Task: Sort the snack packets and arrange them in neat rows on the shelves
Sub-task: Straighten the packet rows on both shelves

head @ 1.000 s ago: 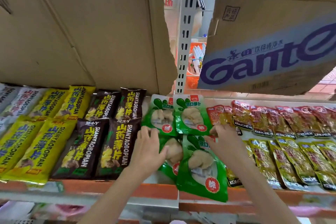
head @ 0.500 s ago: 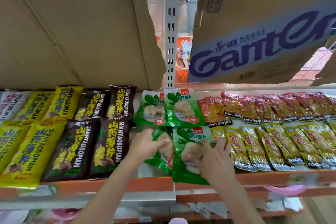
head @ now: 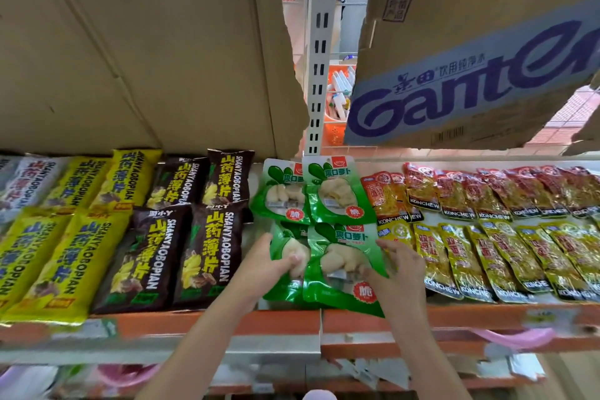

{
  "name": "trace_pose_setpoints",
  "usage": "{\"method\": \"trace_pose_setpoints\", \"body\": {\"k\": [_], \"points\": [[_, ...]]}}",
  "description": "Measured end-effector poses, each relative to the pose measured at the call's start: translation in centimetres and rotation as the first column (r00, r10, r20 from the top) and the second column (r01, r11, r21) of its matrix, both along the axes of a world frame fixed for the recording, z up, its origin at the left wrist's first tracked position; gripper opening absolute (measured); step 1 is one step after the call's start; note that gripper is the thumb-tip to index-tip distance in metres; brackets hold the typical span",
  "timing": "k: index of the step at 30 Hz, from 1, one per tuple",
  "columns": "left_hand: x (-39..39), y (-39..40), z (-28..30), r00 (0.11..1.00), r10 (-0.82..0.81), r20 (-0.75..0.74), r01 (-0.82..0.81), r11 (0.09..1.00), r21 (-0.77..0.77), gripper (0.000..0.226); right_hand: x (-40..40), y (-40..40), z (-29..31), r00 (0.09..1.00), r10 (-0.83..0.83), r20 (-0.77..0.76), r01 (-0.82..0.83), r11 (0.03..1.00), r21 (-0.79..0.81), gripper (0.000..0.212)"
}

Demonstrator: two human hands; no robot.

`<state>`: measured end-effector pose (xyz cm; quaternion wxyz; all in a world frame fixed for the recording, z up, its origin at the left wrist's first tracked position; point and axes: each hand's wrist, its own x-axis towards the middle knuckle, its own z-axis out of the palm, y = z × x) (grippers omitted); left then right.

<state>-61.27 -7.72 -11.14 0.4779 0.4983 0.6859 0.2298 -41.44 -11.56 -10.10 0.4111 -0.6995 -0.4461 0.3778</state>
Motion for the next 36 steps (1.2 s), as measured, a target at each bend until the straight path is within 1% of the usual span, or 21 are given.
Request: {"method": "trace_pose_setpoints", "body": {"k": [2, 6, 9, 10, 12, 14, 16, 18, 20, 21, 22, 23, 24, 25, 26, 27, 29, 30, 32, 34, 36], "points": [[-0.2, -0.4, 0.0, 0.999, 0.008, 0.048, -0.008, 1.000, -0.006, 0.074, 0.2, 0.1, 0.7, 0.980, -0.048, -0.191, 0.048, 0.999, -0.002, 0.046], [-0.3, -0.9, 0.1, 0.994, -0.010, 0.107, 0.008, 1.000, 0.016, 0.064, 0.5, -0.1, 1.1, 0.968, -0.034, -0.249, 0.040, 0.999, 0.018, 0.054], [-0.8, -1.4, 1.1, 0.993, -0.042, 0.108, 0.043, 0.999, -0.006, 0.076, 1.2, -0.2, 1.1, 0.907, -0.077, -0.413, 0.063, 0.997, -0.049, 0.058], [-1.2, -1.6, 1.5, 0.992, -0.063, 0.107, 0.065, 0.998, -0.014, 0.071, 1.6, -0.3, 1.2, 0.878, -0.085, -0.472, 0.046, 0.995, -0.094, 0.056], [-2.0, -2.1, 2.6, 0.984, -0.144, 0.109, 0.146, 0.989, -0.008, 0.045, 2.4, -0.5, 1.6, 0.815, -0.065, -0.576, -0.040, 0.985, -0.168, 0.052], [-2.9, -2.7, 3.8, 0.972, -0.194, 0.130, 0.191, 0.981, 0.035, 0.033, 2.9, -0.9, 2.1, 0.781, -0.004, -0.625, -0.141, 0.973, -0.183, 0.047], [-3.6, -2.7, 5.4, 0.971, -0.160, 0.179, 0.145, 0.985, 0.096, 0.031, 3.3, -0.9, 2.8, 0.784, 0.036, -0.620, -0.171, 0.972, -0.160, 0.048], [-4.4, -2.0, 5.8, 0.968, -0.051, 0.245, 0.014, 0.989, 0.149, 0.036, 3.5, -0.4, 3.6, 0.784, 0.053, -0.618, -0.155, 0.981, -0.112, 0.050], [-4.4, -0.8, 5.7, 0.980, 0.004, 0.199, -0.047, 0.976, 0.214, 0.055, 3.6, 0.6, 4.3, 0.807, 0.089, -0.583, -0.150, 0.987, -0.057, 0.052], [-4.1, -0.2, 5.4, 0.991, 0.004, 0.131, -0.036, 0.969, 0.243, 0.051, 3.3, 1.2, 4.4, 0.831, 0.122, -0.542, -0.170, 0.985, -0.039, 0.054], [-3.7, 0.3, 4.9, 1.000, -0.005, 0.021, 0.000, 0.964, 0.264, 0.045, 2.8, 1.8, 4.2, 0.880, 0.165, -0.446, -0.202, 0.979, -0.037, 0.054], [-3.2, 0.6, 4.4, 0.992, -0.043, -0.122, 0.074, 0.963, 0.260, 0.048, 2.3, 2.3, 3.8, 0.932, 0.216, -0.290, -0.243, 0.968, -0.059, 0.054], [-2.5, 0.7, 4.0, 0.955, -0.097, -0.279, 0.163, 0.960, 0.226, 0.061, 1.9, 2.8, 3.2, 0.959, 0.264, -0.100, -0.274, 0.957, -0.099, 0.051], [-1.8, 0.6, 3.7, 0.899, -0.133, -0.418, 0.233, 0.952, 0.198, 0.075, 1.6, 3.2, 2.8, 0.950, 0.303, 0.073, -0.291, 0.946, -0.140, 0.047], [-1.5, 0.4, 3.2, 0.835, -0.139, -0.533, 0.283, 0.939, 0.198, 0.083, 1.4, 3.5, 2.3, 0.930, 0.315, 0.189, -0.287, 0.944, -0.161, 0.045], [-1.4, 0.1, 3.0, 0.779, -0.122, -0.615, 0.321, 0.920, 0.224, 0.084, 1.3, 3.6, 2.1, 0.922, 0.307, 0.236, -0.275, 0.949, -0.156, 0.043], [-1.4, 0.0, 2.6, 0.695, -0.097, -0.712, 0.414, 0.864, 0.286, 0.077, 1.3, 3.6, 1.8, 0.930, 0.274, 0.244, -0.249, 0.960, -0.127, 0.043], [-1.4, 0.1, 2.8, 0.682, -0.116, -0.722, 0.451, 0.844, 0.290, 0.074, 1.3, 3.6, 1.8, 0.935, 0.256, 0.246, -0.233, 0.965, -0.118, 0.043], [-1.2, 0.9, 3.1, 0.717, -0.174, -0.675, 0.472, 0.834, 0.286, 0.070, 1.2, 3.8, 1.6, 0.938, 0.237, 0.253, -0.216, 0.970, -0.111, 0.044], [-0.9, 2.0, 2.9, 0.700, -0.254, -0.667, 0.522, 0.820, 0.236, 0.069, 1.0, 4.0, 1.6, 0.950, 0.212, 0.229, -0.194, 0.976, -0.101, 0.044], [-0.7, 2.6, 2.1, 0.613, -0.359, -0.703, 0.593, 0.798, 0.110, 0.072, 1.0, 4.2, 1.8, 0.967, 0.184, 0.178, -0.170, 0.981, -0.094, 0.045]]}}
